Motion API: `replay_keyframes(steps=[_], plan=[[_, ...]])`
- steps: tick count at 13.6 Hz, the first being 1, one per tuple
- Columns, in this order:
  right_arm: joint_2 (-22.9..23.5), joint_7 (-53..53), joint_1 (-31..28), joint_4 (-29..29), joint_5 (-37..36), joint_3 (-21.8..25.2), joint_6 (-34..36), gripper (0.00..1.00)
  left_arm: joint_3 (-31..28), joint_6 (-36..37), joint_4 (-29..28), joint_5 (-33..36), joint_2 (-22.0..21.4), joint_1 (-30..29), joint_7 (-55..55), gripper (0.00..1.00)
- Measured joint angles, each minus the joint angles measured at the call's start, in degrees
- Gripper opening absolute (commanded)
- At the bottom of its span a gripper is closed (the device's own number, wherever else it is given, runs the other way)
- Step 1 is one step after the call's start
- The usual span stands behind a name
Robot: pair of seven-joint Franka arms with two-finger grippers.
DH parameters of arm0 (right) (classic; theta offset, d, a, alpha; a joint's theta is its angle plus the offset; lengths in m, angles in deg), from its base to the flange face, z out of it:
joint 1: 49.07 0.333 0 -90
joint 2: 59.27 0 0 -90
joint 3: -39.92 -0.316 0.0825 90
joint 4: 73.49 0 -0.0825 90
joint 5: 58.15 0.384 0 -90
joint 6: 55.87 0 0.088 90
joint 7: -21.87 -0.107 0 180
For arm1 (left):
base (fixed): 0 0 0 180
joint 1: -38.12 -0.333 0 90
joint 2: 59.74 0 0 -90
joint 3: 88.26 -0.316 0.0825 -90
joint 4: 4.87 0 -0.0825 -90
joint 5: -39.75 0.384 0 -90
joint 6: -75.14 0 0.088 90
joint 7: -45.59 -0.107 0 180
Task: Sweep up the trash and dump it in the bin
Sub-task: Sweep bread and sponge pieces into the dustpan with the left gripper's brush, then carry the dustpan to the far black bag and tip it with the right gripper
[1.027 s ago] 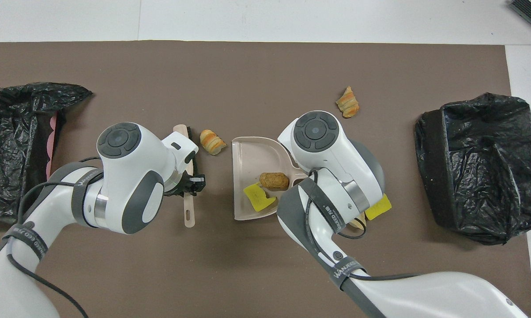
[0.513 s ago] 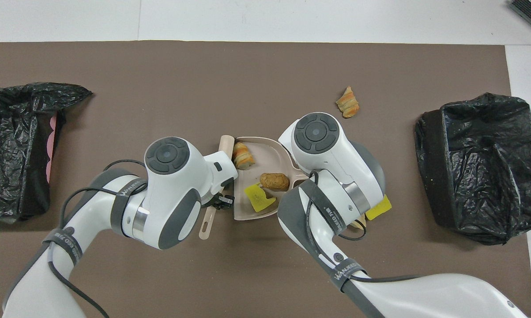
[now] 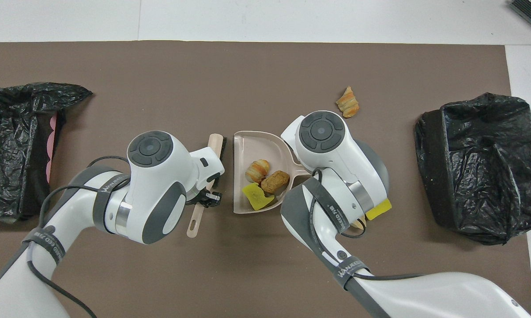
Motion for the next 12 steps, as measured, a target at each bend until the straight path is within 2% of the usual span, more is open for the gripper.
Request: replay_keyframes(steps=[4, 6, 9, 12], plan=[[-1.0, 0.0, -3.5, -0.1, 1.9, 0.0, -0.4, 0.00, 0.6, 0.7, 0.1, 1.9, -0.4, -0.3, 16.4, 0.00], [-2.7, 1.6, -6.4, -0.1, 3.7, 0.0, -0.4, 0.00, 1.2, 1.5, 0.0, 2.9, -0.9, 1.3, 21.6, 0.00], [-6.7, 6.7, -11.9, 0.0, 6.7, 0.0, 0.0, 0.00, 1.6, 1.6, -1.5, 3.0, -2.4, 6.9, 27.3, 0.00], [-10.5, 13.7, -19.3, 0.0, 10.5, 0.1, 3.2, 0.00, 2.0, -1.6, -6.5, 3.0, -5.6, 12.9, 32.9, 0.00]])
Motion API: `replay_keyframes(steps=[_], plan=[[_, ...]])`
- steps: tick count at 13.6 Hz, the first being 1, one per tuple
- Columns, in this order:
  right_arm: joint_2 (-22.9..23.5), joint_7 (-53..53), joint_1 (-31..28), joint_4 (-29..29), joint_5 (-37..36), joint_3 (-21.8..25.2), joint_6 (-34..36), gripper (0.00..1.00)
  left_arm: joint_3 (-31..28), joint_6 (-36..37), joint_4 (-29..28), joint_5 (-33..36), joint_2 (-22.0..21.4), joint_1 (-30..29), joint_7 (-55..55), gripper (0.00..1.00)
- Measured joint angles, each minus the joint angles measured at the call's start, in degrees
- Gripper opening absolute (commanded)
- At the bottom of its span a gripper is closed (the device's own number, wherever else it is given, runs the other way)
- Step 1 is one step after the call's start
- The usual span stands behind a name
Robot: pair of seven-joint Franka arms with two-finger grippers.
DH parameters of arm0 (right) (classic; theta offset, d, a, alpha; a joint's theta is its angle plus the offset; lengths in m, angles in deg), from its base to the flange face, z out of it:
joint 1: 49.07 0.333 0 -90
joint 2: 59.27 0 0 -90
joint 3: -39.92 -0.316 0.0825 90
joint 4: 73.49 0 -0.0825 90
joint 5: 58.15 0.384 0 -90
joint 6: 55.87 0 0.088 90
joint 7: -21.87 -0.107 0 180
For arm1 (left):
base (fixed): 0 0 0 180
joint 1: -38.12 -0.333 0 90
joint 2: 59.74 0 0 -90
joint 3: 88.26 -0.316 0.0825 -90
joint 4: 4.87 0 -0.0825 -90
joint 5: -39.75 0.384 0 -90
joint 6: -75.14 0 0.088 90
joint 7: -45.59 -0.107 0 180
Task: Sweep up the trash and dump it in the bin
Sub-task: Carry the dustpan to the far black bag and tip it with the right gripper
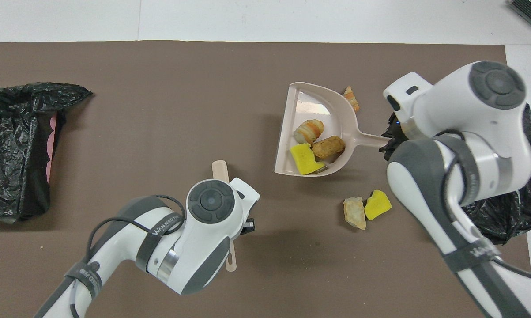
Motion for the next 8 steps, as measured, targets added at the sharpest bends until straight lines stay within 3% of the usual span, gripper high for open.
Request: replay_keyframes(steps=[5, 6, 7, 8], plan=[[-4.5, 13.6, -15.1, 0.1, 0.3, 0.2, 4.9, 0.00, 0.2, -4.1, -5.5, -2.6, -3.3, 6.8, 6.6, 0.00], [-4.8, 17.7, -18.8, 0.1, 0.4, 0.2, 4.8, 0.00, 0.2, -4.3, -5.7, -2.9, -3.3, 7.1, 7.0, 0.12], [-4.9, 20.9, -21.8, 0.1, 0.4, 0.3, 4.8, 0.00, 0.1, -4.4, -5.7, -3.0, -3.3, 7.1, 7.1, 0.42], [-4.9, 23.1, -24.3, 0.1, 0.4, 0.4, 4.8, 0.00, 0.0, -4.4, -5.8, -3.0, -3.3, 7.1, 6.9, 0.49]])
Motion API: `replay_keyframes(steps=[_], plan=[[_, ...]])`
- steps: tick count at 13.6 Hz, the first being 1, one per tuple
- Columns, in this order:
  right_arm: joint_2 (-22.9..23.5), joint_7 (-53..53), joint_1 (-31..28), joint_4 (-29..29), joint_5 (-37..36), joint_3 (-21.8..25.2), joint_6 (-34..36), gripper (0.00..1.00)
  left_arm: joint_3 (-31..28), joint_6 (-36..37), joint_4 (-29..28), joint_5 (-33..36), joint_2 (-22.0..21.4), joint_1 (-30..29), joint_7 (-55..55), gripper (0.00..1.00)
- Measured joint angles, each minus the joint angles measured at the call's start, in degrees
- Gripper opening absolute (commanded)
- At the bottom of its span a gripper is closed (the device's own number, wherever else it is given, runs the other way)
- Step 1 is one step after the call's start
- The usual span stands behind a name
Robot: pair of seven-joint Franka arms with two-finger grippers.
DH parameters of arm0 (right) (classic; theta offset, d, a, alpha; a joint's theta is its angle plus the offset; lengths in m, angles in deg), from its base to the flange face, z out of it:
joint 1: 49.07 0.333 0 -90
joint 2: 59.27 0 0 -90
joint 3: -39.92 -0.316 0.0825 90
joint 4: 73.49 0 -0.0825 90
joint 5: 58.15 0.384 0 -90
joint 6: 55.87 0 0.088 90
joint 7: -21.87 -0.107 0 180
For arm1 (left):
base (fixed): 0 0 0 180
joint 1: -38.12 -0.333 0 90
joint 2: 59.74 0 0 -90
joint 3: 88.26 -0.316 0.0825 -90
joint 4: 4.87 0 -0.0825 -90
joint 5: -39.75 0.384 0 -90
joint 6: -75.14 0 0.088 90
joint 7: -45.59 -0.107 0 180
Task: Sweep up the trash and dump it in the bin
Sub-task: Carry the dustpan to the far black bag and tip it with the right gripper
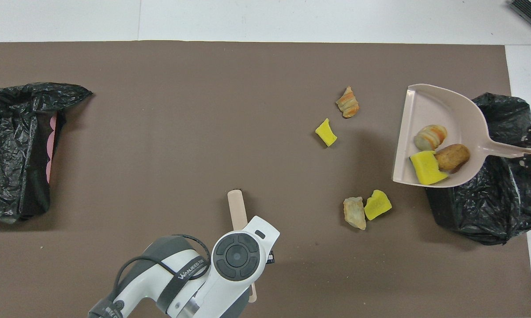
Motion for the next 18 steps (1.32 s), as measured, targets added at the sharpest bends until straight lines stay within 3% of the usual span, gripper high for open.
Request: replay_keyframes(steps=[1, 6, 9, 14, 18], plan=[[0.0, 1.7, -2.3, 0.0, -0.3, 0.0, 0.0, 0.00, -0.2, 0.0, 0.0, 0.0, 0.0, 0.0, -0.8, 0.99], [-0.1, 4.3, -10.4, 0.4, -11.1, 0.2, -5.8, 0.00, -1.2, -0.1, 1.0, 0.0, 0.0, -3.7, -3.3, 1.00], [-0.2, 4.3, -11.6, 0.7, -20.0, 0.2, -7.2, 0.00, -1.6, -0.1, 3.3, 0.0, 0.0, -8.7, -5.3, 1.00], [-1.3, -3.0, -7.2, 3.9, -34.5, -0.4, -7.7, 0.00, -2.0, 1.4, 9.6, 0.4, 0.4, -18.7, -15.5, 1.00], [-4.3, -12.9, -1.5, 8.9, -45.0, -0.6, -7.5, 0.00, -2.2, 7.3, 16.8, 2.2, 0.3, -27.1, -27.9, 1.00]])
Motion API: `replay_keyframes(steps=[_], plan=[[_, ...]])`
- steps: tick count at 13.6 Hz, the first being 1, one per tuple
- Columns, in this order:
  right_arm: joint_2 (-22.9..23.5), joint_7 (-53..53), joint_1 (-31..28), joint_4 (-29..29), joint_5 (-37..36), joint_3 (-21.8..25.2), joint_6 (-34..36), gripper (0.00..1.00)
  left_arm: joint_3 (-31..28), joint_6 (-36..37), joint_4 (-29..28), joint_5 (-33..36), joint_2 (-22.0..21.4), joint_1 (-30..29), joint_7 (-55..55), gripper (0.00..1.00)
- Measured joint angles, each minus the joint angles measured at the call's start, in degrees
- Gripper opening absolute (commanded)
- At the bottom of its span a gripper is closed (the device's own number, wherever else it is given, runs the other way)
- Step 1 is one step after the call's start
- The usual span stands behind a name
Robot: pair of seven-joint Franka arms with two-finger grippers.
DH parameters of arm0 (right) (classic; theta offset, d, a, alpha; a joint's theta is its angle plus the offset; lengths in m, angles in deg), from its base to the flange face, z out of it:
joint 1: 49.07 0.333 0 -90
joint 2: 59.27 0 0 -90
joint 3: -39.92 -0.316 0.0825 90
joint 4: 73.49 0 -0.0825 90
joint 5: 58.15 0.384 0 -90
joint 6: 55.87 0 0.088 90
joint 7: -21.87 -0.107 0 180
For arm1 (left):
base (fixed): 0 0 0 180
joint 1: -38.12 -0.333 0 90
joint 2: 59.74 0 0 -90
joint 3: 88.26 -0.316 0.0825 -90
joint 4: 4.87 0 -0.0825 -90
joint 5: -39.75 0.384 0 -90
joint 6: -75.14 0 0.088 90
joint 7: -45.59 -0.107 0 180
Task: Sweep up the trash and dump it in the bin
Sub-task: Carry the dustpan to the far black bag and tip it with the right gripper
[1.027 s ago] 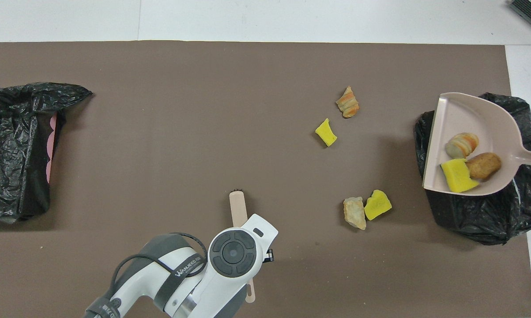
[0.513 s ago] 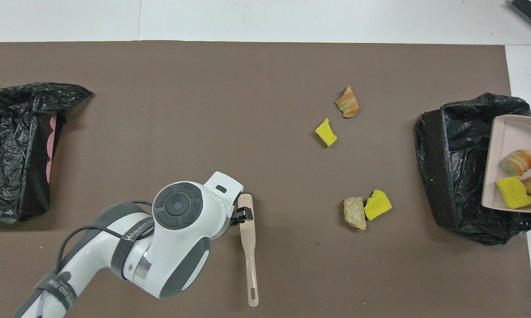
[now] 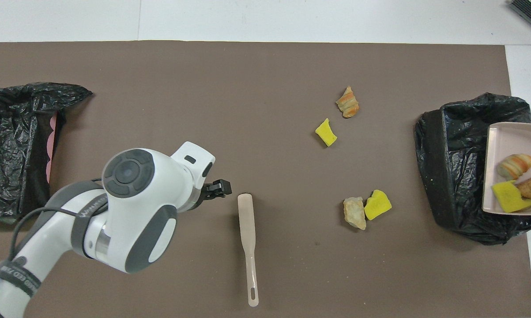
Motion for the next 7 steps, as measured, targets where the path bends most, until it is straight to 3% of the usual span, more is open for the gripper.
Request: replay_keyframes(steps=[7], plan=[[-3.9, -9.1, 11.4, 3.5, -17.3, -0.2, 10.0, 0.00, -0.1, 9.1, 9.2, 0.2, 0.2, -14.7, -18.7, 1.00]])
